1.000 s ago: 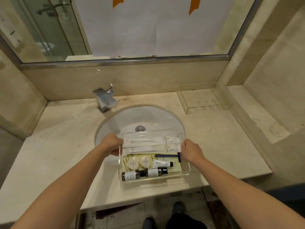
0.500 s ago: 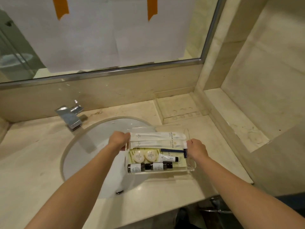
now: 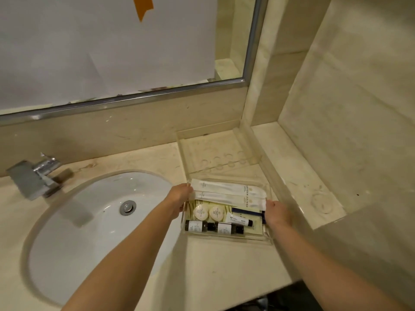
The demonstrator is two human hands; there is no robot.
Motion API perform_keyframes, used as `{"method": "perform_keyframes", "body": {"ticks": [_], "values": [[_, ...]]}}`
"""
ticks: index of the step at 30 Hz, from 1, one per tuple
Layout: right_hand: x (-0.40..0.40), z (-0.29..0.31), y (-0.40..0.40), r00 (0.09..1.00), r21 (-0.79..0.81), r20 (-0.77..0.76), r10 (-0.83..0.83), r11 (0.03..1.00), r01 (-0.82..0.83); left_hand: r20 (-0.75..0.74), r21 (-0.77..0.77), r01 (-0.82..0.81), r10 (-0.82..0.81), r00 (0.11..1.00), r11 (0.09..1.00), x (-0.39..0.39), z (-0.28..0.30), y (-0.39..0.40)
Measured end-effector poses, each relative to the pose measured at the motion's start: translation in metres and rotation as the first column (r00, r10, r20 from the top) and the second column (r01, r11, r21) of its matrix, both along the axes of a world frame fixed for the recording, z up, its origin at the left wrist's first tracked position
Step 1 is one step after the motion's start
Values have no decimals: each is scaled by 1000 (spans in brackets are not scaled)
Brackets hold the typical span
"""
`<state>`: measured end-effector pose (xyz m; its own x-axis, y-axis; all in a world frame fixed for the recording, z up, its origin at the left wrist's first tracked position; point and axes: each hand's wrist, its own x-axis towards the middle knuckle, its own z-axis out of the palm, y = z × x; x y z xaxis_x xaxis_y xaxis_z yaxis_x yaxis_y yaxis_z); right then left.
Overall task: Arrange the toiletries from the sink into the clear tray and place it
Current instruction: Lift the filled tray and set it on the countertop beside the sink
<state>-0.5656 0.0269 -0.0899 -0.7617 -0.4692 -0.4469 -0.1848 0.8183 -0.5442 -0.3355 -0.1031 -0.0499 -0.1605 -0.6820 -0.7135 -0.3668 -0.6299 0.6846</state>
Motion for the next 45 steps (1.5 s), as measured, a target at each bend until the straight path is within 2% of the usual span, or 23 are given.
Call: {"method": "perform_keyframes", "body": {"ticks": [6, 13, 21, 23, 25, 27, 29, 34, 38, 40, 43, 45], "values": [[-17, 0, 4, 996, -29, -41, -82, 996, 81, -1, 11, -9, 9, 1000, 1000, -29, -8, -1], [1, 4, -20, 997, -172, 75, -35, 984, 48, 89, -79, -171, 177, 980, 982, -18, -6, -13], [43, 1, -35, 987, -131, 163, 15, 991, 6, 138, -111, -213, 227, 964, 971, 29, -5, -19], [52, -2, -38, 983, -135, 184, 8, 991, 18, 117, -50, -181, 186, 976, 982, 45, -5, -17], [57, -3, -40, 985, -138, 172, -31, 989, 56, 119, 83, -115, 105, 987, 990, 59, -5, -14], [58, -4, -40, 985, -143, 160, -66, 986, 90, 113, 258, -77, 49, 992, 963, 69, -3, -10], [60, -3, -41, 984, -147, 157, -84, 983, 108, 80, 332, -83, 60, 995, 940, 70, -1, -7], [66, 6, -47, 935, -186, 299, -193, 949, 255, 59, 121, -208, 202, 978, 971, 57, 3, -19], [65, 13, -55, 894, -190, 387, -227, 929, 318, 24, 60, -240, 239, 971, 969, 53, 5, -32], [63, 12, -54, 903, -156, 366, -225, 942, 298, 24, 64, -246, 245, 969, 967, 50, 3, -31], [63, 10, -47, 956, -26, 228, -184, 981, 194, -16, 88, -331, 334, 942, 939, 49, -1, -31], [65, 9, -45, 947, -26, 271, -171, 982, 185, -48, 93, -398, 403, 914, 913, 46, 0, -37]]}}
